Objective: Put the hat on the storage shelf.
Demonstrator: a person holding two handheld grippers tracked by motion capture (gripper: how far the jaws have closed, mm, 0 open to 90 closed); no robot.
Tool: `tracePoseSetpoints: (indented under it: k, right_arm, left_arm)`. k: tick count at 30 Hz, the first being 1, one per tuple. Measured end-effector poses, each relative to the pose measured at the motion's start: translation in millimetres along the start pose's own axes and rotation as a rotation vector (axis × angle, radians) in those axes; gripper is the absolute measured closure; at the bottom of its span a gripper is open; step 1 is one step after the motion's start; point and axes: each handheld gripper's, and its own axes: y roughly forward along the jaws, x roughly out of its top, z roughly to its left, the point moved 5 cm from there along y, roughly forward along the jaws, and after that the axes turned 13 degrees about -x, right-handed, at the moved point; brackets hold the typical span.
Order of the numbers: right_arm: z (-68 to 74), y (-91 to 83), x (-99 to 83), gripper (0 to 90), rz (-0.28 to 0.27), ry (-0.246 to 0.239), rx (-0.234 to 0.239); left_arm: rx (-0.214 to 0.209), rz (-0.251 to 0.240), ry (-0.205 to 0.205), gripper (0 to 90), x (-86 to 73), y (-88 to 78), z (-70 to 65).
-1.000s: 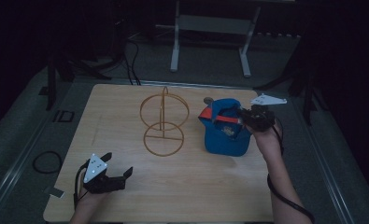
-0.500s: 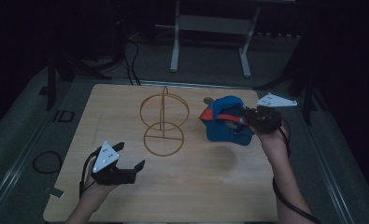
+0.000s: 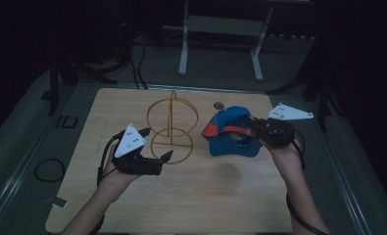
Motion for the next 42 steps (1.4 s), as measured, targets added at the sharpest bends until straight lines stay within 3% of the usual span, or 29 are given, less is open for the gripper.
tracePoseSetpoints:
  k: [8, 13, 21, 26, 27, 30, 34, 39, 42]
  right_arm:
    - [6.3, -4.9, 2.0, 87.5, 0.004, -0.028, -0.003]
    - [9.6, -6.9, 0.6, 87.8, 0.005, -0.035, 0.001]
    - [18.9, -13.4, 8.9, 87.8, -0.022, -0.057, 0.018]
    - [23.9, -17.8, 16.2, 87.8, -0.039, -0.064, 0.033]
    - [25.3, -18.4, 17.5, 87.8, -0.041, -0.069, 0.034]
    - [30.5, -20.5, 21.2, 87.8, -0.053, -0.077, 0.044]
    - [39.0, -21.1, 23.2, 87.8, -0.06, -0.098, 0.058]
    - [48.8, -24.4, 25.3, 87.7, -0.07, -0.112, 0.083]
    - [52.9, -27.6, 27.2, 87.8, -0.078, -0.119, 0.088]
  left_arm:
    - [-0.032, 0.062, 0.044, 7.0, 26.9, 32.7, -16.5]
    - [-0.064, 0.053, 0.048, 7.7, 42.1, 50.6, -23.3]
    - [-0.069, 0.094, 0.056, 8.4, 60.2, 80.8, -22.0]
    - [-0.085, 0.095, 0.043, 14.8, 73.8, 92.7, -20.6]
    - [-0.083, 0.102, 0.063, 15.1, 76.9, 95.6, -20.8]
    - [-0.084, 0.1, 0.061, 21.9, 81.7, 98.9, -19.1]
    - [-0.086, 0.085, 0.061, 38.1, 83.9, 100.8, -18.9]
    - [-0.08, 0.145, 0.067, 50.6, 79.2, 108.2, -18.1]
    - [-0.081, 0.156, 0.047, 57.5, 77.3, 112.5, -16.1]
